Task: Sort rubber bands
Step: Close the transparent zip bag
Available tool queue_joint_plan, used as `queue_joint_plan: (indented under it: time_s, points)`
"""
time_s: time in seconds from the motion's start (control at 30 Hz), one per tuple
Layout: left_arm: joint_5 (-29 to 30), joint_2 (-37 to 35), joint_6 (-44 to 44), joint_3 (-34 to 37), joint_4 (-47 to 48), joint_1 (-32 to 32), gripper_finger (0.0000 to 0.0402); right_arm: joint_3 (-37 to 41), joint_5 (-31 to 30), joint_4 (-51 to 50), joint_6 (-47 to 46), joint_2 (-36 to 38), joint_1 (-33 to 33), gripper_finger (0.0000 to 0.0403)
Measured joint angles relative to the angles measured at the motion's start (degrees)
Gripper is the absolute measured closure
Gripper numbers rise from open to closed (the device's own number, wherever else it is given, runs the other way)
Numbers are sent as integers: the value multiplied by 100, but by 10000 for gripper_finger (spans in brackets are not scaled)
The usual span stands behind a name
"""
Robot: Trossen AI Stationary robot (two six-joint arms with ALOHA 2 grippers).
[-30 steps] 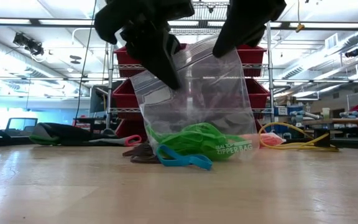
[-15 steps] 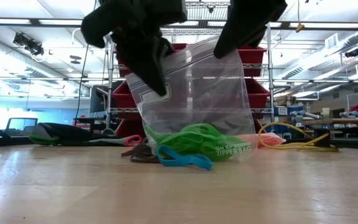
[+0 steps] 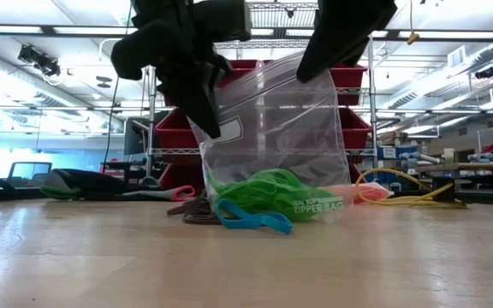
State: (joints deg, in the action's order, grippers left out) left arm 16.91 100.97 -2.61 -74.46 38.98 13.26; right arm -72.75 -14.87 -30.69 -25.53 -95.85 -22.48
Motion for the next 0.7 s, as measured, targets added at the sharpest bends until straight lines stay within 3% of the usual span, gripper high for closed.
queue_joint_plan:
  time_s: [0.07, 0.23, 0.5, 0.7]
  points:
    - [-5, 0, -4, 0, -2, 6, 391, 0, 6, -11, -3, 0, 0, 403]
    - [-329, 0, 120, 39, 86, -3, 397, 0, -6, -23, -1, 0, 2, 403]
    - [-278, -72, 181, 280, 259, -12, 362, 0, -35, -87, -5, -4, -11, 403]
    - [-150, -404, 258, 284, 225, -14, 358, 0, -42, -158, -34, -4, -33, 403]
